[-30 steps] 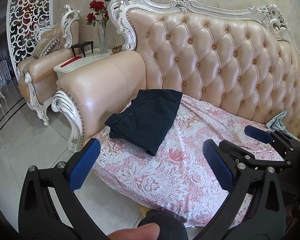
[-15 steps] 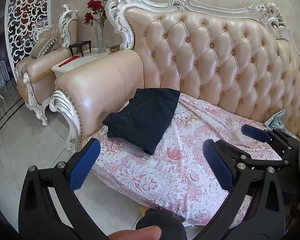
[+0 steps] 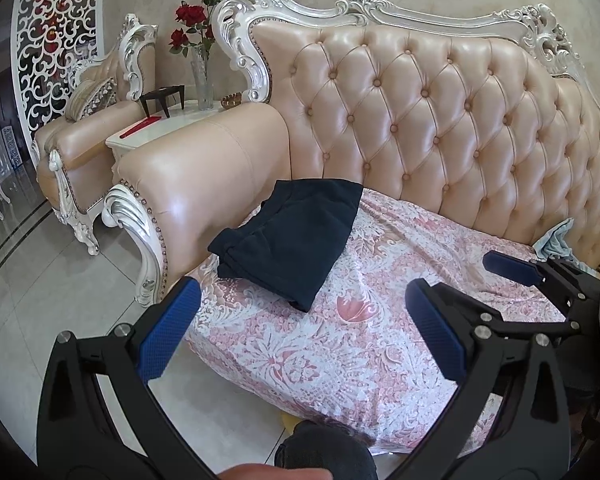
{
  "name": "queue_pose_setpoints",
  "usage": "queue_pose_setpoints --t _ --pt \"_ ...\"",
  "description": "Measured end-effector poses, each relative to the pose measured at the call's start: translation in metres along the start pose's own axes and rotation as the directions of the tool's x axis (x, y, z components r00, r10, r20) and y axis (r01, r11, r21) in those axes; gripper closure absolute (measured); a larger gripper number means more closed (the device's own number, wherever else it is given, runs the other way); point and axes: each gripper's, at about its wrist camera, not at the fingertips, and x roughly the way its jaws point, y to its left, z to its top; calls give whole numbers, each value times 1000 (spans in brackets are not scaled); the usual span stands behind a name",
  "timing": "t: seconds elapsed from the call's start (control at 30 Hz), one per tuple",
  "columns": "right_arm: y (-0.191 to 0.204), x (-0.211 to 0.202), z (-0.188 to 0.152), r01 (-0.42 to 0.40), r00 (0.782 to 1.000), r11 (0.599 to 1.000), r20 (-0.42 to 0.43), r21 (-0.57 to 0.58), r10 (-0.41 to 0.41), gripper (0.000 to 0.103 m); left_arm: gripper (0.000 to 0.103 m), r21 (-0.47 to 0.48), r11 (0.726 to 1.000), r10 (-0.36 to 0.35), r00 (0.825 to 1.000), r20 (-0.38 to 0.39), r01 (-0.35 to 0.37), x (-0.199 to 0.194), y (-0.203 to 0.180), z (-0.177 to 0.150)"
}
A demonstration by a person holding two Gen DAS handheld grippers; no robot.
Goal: Fold clothes
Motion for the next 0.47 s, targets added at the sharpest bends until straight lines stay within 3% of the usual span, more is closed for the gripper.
queue_pose_setpoints --t 0.47 --pt "1 4 -1 -8 1000 1000 -12 -5 8 27 1 8 1000 -17 1000 -16 17 3 -3 -2"
